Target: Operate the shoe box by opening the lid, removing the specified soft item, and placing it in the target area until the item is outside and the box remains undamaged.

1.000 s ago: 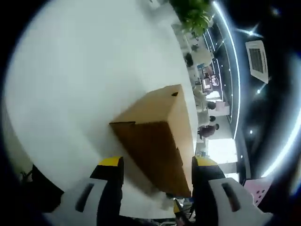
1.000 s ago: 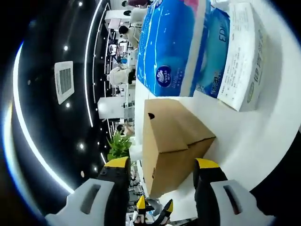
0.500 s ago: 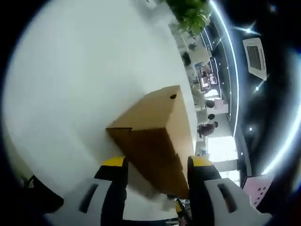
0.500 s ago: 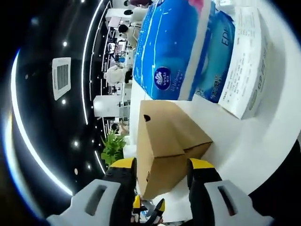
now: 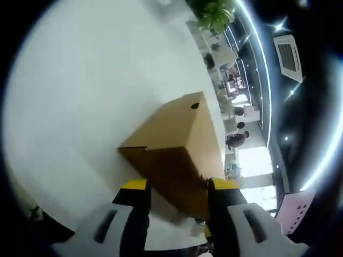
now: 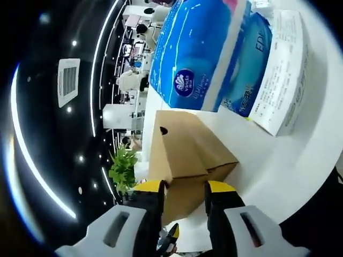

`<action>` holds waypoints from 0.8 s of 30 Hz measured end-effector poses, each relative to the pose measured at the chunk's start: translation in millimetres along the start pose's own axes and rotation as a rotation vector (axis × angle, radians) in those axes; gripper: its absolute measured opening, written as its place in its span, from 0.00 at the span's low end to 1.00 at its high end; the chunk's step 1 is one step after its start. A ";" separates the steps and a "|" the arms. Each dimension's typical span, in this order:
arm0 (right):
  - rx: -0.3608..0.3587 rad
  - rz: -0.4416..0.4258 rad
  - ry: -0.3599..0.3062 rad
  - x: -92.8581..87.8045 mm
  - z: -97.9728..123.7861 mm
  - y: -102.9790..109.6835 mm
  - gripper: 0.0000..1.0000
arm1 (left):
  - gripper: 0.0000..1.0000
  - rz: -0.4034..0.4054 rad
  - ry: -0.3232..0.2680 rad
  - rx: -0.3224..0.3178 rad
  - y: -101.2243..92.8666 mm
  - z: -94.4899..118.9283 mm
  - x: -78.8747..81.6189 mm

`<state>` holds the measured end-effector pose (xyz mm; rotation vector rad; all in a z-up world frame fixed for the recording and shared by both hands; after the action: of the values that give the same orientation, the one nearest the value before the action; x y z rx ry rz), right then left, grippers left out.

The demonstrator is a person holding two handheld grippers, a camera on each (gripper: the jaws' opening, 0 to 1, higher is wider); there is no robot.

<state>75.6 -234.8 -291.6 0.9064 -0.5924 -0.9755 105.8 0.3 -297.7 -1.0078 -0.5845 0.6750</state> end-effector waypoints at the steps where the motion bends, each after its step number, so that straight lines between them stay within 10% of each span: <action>1: -0.007 0.008 0.000 0.2 0.0 0.1 0.30 | 0.43 -0.007 0.002 0.004 0.4 0.2 0.0; 24: -0.065 0.047 0.025 0.0 -2.3 -3.1 0.27 | 0.36 -0.082 0.021 0.049 4.1 -2.2 -0.7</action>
<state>76.1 -234.8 -295.4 0.8418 -0.5556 -0.9345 105.9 0.0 -302.4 -0.9393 -0.5852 0.6029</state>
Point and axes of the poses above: the point that each gripper's makers call its tool centre point, and the gripper's own axes: z roughly backward along the fingers, y roughly to its left, x roughly out of its top, the point moved 1 cm from there along z, roughly backward along the fingers, and after that the axes turned 4 degrees about -x, right-handed, at the moved point
